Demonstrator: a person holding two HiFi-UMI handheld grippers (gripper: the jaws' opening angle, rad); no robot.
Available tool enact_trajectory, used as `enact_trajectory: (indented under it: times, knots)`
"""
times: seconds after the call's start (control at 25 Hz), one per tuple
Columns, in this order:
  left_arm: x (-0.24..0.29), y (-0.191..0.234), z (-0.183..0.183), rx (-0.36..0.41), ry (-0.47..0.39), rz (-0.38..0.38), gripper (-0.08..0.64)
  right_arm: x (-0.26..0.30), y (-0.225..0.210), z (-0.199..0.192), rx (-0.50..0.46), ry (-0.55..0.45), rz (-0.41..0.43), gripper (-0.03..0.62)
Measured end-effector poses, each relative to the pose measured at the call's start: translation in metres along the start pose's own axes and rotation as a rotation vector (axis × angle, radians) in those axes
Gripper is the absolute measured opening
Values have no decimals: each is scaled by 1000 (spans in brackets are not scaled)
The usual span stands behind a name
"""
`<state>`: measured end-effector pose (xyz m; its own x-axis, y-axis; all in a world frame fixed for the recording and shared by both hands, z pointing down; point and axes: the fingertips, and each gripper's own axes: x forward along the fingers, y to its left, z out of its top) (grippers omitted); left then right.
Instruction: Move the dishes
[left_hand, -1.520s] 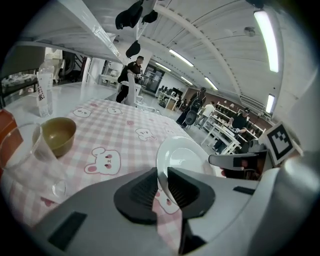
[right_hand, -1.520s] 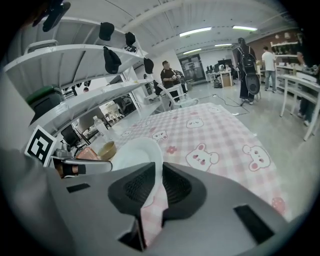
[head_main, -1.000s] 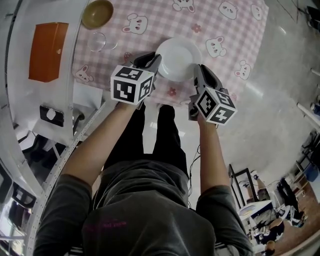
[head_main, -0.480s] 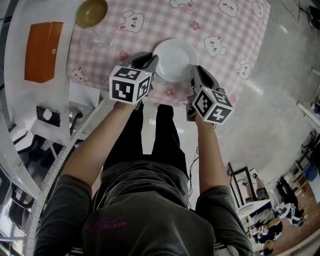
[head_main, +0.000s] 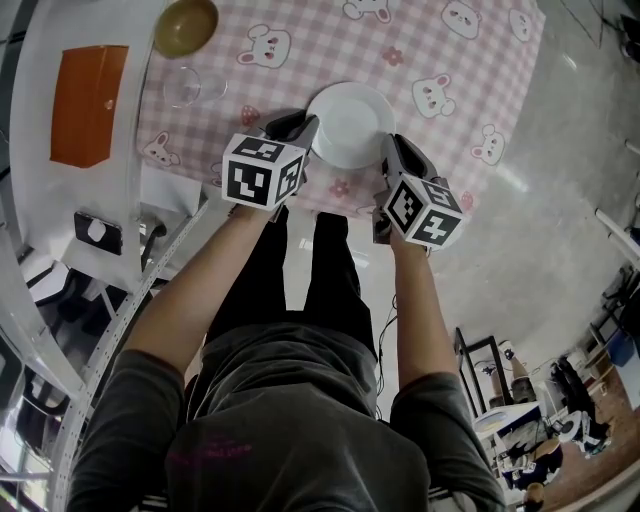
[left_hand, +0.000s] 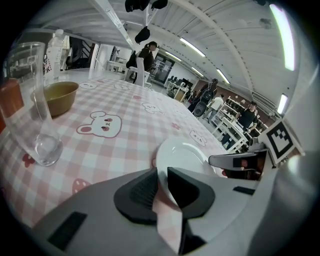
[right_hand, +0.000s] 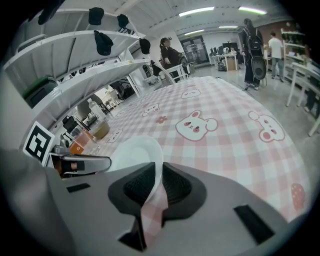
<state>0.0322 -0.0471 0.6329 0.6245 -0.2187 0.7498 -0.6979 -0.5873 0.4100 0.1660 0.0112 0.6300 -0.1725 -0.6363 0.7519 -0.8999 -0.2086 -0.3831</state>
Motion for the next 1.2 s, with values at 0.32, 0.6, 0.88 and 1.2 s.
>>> enact_trajectory:
  times: [0.32, 0.6, 0.88, 1.2]
  knots:
    - [2, 1, 0, 4, 7, -8, 60, 3, -1, -1, 4, 6, 5, 51]
    - [1, 1, 0, 5, 5, -2, 63, 3, -1, -1, 6, 14, 9, 51]
    - [1, 3, -2, -11, 16, 9, 87, 1, 2, 2, 13, 16, 30, 51]
    - [-4, 4, 1, -11, 10, 22, 97, -6, 1, 14, 4, -9, 32, 52]
